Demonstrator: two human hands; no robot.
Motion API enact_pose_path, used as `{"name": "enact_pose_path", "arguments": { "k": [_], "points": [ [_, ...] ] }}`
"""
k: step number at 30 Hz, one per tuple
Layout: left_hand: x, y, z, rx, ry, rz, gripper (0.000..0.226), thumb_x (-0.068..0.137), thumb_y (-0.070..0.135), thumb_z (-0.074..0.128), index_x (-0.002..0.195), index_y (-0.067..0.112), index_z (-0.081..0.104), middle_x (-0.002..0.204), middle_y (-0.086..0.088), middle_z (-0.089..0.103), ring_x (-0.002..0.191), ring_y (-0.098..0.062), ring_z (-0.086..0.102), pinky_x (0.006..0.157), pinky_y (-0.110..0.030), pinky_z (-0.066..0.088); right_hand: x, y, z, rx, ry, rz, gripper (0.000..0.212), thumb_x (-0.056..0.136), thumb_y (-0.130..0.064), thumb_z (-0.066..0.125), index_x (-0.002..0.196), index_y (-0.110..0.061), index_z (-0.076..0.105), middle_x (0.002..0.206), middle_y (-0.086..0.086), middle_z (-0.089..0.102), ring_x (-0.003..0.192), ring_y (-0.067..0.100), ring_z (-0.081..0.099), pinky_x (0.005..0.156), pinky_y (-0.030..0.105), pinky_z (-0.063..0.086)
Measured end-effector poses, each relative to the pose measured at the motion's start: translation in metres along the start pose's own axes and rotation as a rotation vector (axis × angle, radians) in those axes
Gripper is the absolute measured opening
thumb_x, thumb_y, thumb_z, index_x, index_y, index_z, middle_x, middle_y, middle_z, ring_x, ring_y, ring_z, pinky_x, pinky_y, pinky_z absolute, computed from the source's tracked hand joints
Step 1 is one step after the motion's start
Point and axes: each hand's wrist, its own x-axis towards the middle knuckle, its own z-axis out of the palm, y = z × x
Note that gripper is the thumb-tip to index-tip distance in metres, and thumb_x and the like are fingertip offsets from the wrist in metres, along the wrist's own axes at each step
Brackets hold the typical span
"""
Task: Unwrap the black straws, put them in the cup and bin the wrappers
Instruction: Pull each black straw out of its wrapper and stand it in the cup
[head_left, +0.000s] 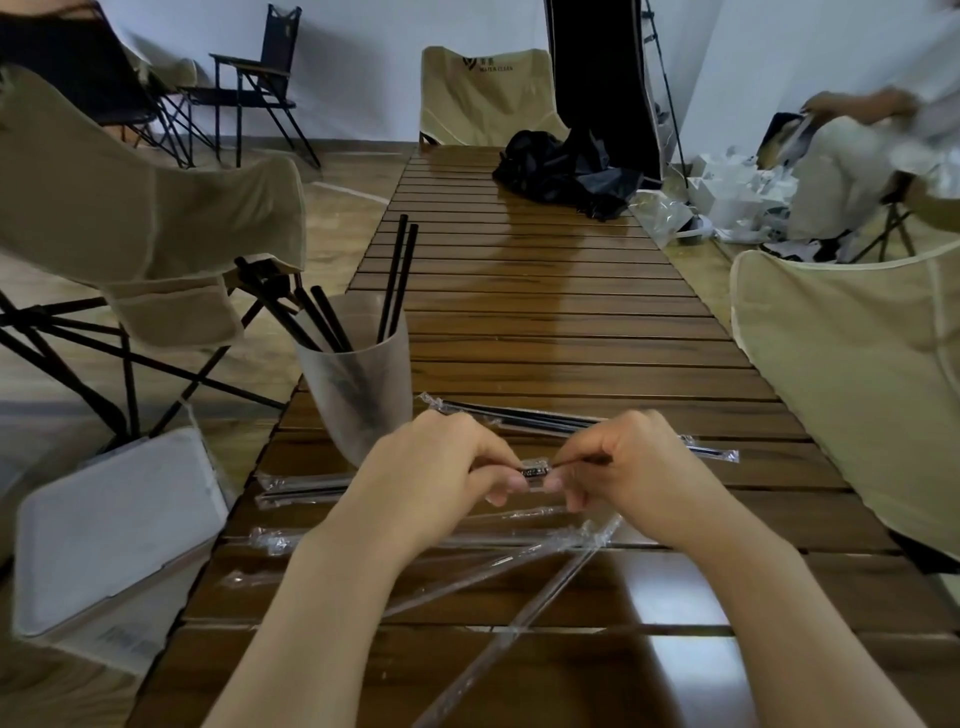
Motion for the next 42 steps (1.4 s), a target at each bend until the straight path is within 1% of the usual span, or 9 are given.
{"name": "enact_pose_path", "arguments": {
  "k": [5, 10, 13, 17, 23, 27, 31, 37, 42],
  "points": [
    [-0.003, -0.005, -0.005, -0.025, 0.028, -0.014, 0.017, 0.088, 0.049, 0.059, 0.098, 0.043, 0.072, 0.073, 0.026, 0.068, 0.075, 0.011, 0.062, 0.076, -0.021, 0.054, -0.002, 0.002, -0.005, 0.055, 0.028, -0.045, 0.014, 0.083, -0.023, 0.068, 0.071, -0.027, 0.073, 0.061, -0.004, 0.068, 0.059, 0.007, 0.065, 0.065, 0.022, 0.055],
    [-0.005, -0.012, -0.009, -0.076, 0.021, -0.047, 0.012, 0.086, 0.048, 0.062, 0.090, 0.044, 0.073, 0.065, 0.025, 0.067, 0.065, 0.010, 0.060, 0.063, -0.015, 0.043, -0.002, 0.005, -0.006, 0.071, 0.041, -0.035, 0.014, 0.079, -0.029, 0.072, 0.065, -0.030, 0.071, 0.060, -0.004, 0.068, 0.059, 0.009, 0.065, 0.064, 0.025, 0.056],
    [-0.006, -0.015, -0.013, -0.136, 0.006, -0.066, 0.011, 0.086, 0.045, 0.064, 0.083, 0.042, 0.074, 0.066, 0.022, 0.068, 0.064, 0.004, 0.062, 0.062, -0.017, 0.047, -0.004, 0.008, -0.008, 0.093, 0.055, -0.026, 0.017, 0.078, -0.030, 0.072, 0.061, -0.030, 0.069, 0.058, -0.004, 0.067, 0.058, 0.010, 0.064, 0.063, 0.025, 0.055],
    [-0.009, -0.017, -0.017, -0.176, 0.010, -0.086, 0.012, 0.083, 0.045, 0.068, 0.075, 0.039, 0.075, 0.068, 0.020, 0.070, 0.067, 0.002, 0.065, 0.071, -0.025, 0.057, -0.004, 0.008, -0.010, 0.094, 0.043, -0.047, 0.018, 0.076, -0.035, 0.072, 0.059, -0.033, 0.068, 0.057, -0.003, 0.066, 0.057, 0.017, 0.063, 0.061, 0.027, 0.055],
    [-0.012, -0.019, -0.021, -0.192, -0.025, -0.093, 0.013, 0.083, 0.046, 0.067, 0.079, 0.038, 0.076, 0.068, 0.022, 0.070, 0.068, 0.001, 0.065, 0.072, -0.023, 0.055, -0.003, 0.007, -0.007, 0.092, 0.012, -0.075, 0.015, 0.075, -0.040, 0.070, 0.061, -0.035, 0.068, 0.059, -0.002, 0.066, 0.058, 0.021, 0.062, 0.063, 0.036, 0.057],
    [-0.018, -0.025, -0.029, -0.159, -0.066, -0.108, 0.008, 0.084, 0.040, 0.067, 0.088, 0.040, 0.074, 0.072, 0.020, 0.072, 0.067, 0.000, 0.066, 0.071, -0.021, 0.056, -0.008, 0.021, -0.018, 0.082, 0.058, -0.043, 0.014, 0.068, -0.046, 0.067, 0.062, -0.033, 0.068, 0.060, -0.002, 0.066, 0.056, 0.013, 0.060, 0.060, 0.024, 0.054],
    [-0.022, -0.030, -0.035, -0.135, -0.065, -0.137, 0.007, 0.083, 0.040, 0.066, 0.085, 0.045, 0.070, 0.072, 0.023, 0.071, 0.069, 0.003, 0.067, 0.075, -0.021, 0.055, -0.011, 0.033, -0.025, 0.055, 0.070, -0.012, 0.011, 0.063, -0.048, 0.066, 0.057, -0.038, 0.067, 0.057, -0.003, 0.065, 0.053, 0.005, 0.057, 0.057, 0.016, 0.048],
    [-0.030, -0.031, -0.045, -0.143, -0.032, -0.200, 0.008, 0.081, 0.038, 0.069, 0.077, 0.044, 0.071, 0.072, 0.023, 0.071, 0.074, 0.007, 0.066, 0.084, -0.029, 0.056, -0.013, 0.041, -0.029, 0.059, 0.101, -0.015, 0.018, 0.073, -0.033, 0.073, 0.058, -0.042, 0.068, 0.059, -0.002, 0.067, 0.055, 0.008, 0.060, 0.059, 0.016, 0.049],
    [-0.036, -0.035, -0.055, -0.099, 0.001, -0.255, 0.005, 0.078, 0.044, 0.067, 0.074, 0.046, 0.070, 0.074, 0.027, 0.071, 0.079, 0.011, 0.065, 0.092, -0.033, 0.052, -0.012, 0.041, -0.029, 0.070, 0.104, -0.022, 0.021, 0.073, -0.031, 0.074, 0.057, -0.041, 0.067, 0.058, -0.002, 0.066, 0.053, 0.004, 0.058, 0.057, 0.012, 0.046]
  ]
}}
